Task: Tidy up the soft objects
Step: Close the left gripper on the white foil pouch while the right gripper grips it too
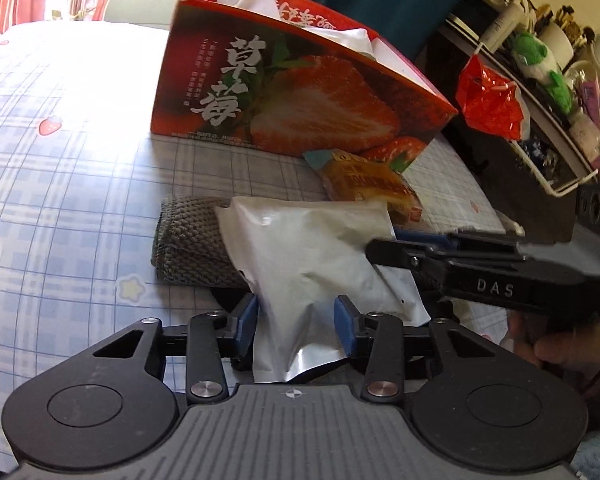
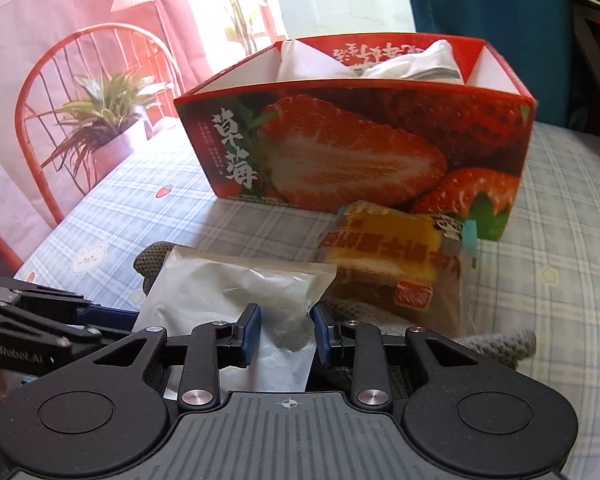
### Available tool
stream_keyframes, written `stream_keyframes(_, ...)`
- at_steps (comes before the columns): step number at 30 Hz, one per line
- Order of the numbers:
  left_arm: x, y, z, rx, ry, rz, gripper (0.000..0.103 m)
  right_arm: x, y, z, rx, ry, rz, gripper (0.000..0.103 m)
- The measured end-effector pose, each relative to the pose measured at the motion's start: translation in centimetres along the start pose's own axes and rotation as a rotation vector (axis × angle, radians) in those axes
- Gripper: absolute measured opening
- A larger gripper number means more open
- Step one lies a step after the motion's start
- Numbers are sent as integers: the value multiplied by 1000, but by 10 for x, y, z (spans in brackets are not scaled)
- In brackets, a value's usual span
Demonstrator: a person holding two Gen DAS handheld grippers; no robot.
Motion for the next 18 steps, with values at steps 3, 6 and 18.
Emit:
stream_keyframes(3,-11,-3,-3,13,-13,-46,43,7,7,-4,6,-5,43,30)
stream_keyframes(6,-19,-6,-5,23,-16,-86,42,10,12,-5,6,-17,71,30)
stream_keyframes(18,-21,-9,10,1,14,-95,50,8,16,-4,-4,-36,83,34)
Point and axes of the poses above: each gripper's, at about its wrist camera, not at the fingertips, and z roughly the way its jaws point, x to its right, y to its underside, the point moved 8 cm from there along z, roughly the way its jaws point, and after that the axes turned 6 degrees about x, right-handed, at the moved point
